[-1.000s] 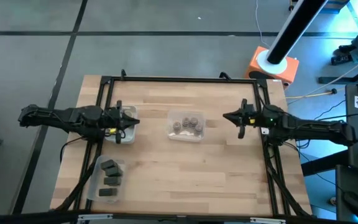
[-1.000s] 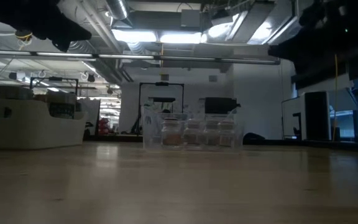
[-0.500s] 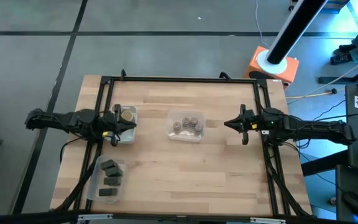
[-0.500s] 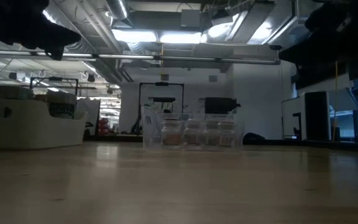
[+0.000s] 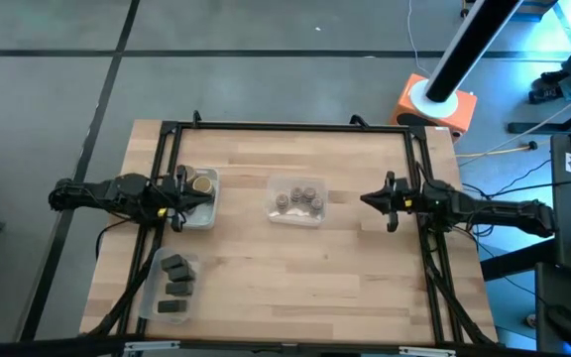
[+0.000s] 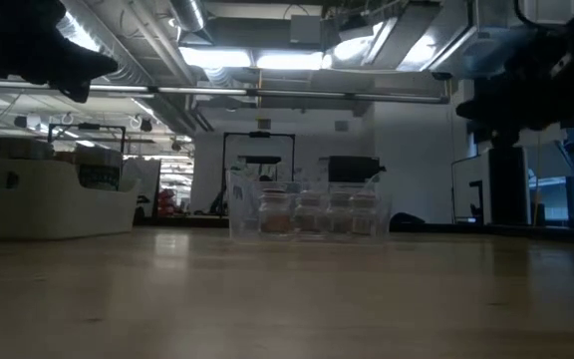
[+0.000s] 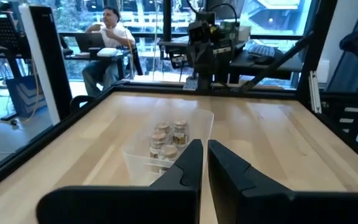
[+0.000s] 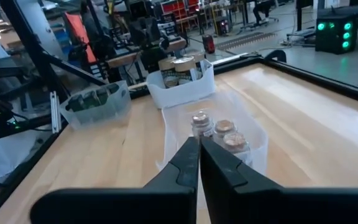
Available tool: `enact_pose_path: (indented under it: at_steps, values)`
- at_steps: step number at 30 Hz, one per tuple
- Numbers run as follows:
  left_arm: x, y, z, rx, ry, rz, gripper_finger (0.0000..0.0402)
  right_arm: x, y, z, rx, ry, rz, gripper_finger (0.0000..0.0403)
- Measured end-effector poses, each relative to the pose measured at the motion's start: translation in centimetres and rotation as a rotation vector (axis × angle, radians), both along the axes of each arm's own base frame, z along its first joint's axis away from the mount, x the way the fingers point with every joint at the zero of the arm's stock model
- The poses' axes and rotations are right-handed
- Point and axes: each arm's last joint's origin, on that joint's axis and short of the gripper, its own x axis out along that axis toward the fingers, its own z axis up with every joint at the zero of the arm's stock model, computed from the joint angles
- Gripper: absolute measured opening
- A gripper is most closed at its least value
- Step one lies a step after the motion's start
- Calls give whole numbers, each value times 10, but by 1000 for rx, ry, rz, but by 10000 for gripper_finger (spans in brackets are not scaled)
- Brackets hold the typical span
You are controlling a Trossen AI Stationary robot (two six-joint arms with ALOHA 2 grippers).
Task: Sort spices by type
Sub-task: Return to Home Position
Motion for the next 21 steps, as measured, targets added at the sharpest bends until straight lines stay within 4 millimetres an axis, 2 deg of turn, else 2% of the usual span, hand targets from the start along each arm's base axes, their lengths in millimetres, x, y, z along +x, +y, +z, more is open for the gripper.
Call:
enact_pose_path:
  at_steps: [4, 9, 16, 21]
  values:
    - [0, 0, 1, -1, -8, -4, 11, -2, 0, -9, 9, -7, 0, 17]
    - [1, 0, 1, -3, -38, -11, 11, -4, 1, -8, 6, -22, 0, 17]
    - [12, -1, -28, -16, -24, -12, 11, -5, 1, -7, -12, -32, 25, 17]
    - [13, -2, -31, -25, -30, -11, 11, -5, 1, -10, -17, -4, 19, 17]
